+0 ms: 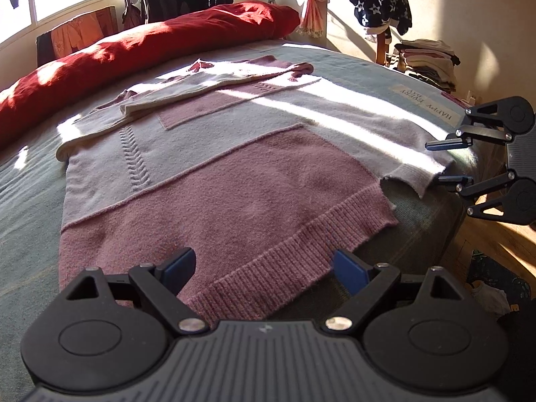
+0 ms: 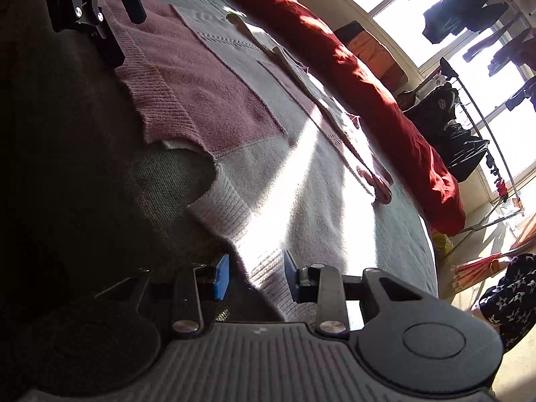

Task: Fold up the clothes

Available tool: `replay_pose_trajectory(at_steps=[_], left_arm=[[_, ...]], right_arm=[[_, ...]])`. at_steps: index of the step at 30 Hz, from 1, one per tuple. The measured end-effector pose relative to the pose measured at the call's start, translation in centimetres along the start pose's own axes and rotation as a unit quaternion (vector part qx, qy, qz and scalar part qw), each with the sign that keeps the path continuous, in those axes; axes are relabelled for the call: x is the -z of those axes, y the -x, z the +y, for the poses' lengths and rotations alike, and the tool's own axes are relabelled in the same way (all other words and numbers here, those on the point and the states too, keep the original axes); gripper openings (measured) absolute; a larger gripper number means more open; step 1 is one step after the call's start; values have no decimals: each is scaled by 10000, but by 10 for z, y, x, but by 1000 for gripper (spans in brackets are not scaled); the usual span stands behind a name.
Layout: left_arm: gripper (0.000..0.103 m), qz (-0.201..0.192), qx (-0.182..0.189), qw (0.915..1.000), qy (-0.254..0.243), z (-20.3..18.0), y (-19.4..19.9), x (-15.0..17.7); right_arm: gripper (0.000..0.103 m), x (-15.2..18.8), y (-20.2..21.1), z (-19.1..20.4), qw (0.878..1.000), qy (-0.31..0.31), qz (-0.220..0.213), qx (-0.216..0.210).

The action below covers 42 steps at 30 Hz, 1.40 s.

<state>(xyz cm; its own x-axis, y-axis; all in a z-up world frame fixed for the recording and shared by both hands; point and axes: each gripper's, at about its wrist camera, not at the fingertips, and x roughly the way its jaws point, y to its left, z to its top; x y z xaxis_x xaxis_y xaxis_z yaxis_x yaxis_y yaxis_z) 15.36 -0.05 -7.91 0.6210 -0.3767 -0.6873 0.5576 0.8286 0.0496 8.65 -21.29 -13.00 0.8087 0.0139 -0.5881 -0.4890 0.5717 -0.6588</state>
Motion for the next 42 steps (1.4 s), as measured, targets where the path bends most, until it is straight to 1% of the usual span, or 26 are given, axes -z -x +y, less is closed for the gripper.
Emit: replay_pose_trajectory(at_steps=[3,7,9,14,20,22,28,31,36,42], left_arm=[[89,18,35,10000,-40,-3,-1,0],[89,-2,71,9997,-227,-11,-2,0],[89,12,62,9995,-295,-17,-3,1],[89,14,101,9996,-269,-23,-7,4],[89,294,-70,9994,-156,-29,-17,8],[89,375,-141,9991,-153,-31,-18,5],[89,458,-287,9984,150,-32,-20,-2],[89,518,-343,9980,138,-34,-22,-4],[90,516,-388,9978,141,-35,-21,-13],[90,302,-466,9984,127,-43,-17,-15]], right_arm=[[38,-2,-2,11,9991,268,19,336],[38,-4,-5,14,9978,295,45,585],[38,-7,-5,13,9980,117,73,622],[40,-16,-7,17,9967,-267,151,755],[40,-27,-12,30,9894,-1119,108,921],[40,-28,-13,30,9885,-1230,41,880],[40,-29,-18,11,9824,-1807,-92,475],[40,-27,-21,6,9790,-1999,-140,373],[41,-27,-21,3,9769,-2107,-203,308],[40,-22,-12,10,9801,-1932,-317,329]])
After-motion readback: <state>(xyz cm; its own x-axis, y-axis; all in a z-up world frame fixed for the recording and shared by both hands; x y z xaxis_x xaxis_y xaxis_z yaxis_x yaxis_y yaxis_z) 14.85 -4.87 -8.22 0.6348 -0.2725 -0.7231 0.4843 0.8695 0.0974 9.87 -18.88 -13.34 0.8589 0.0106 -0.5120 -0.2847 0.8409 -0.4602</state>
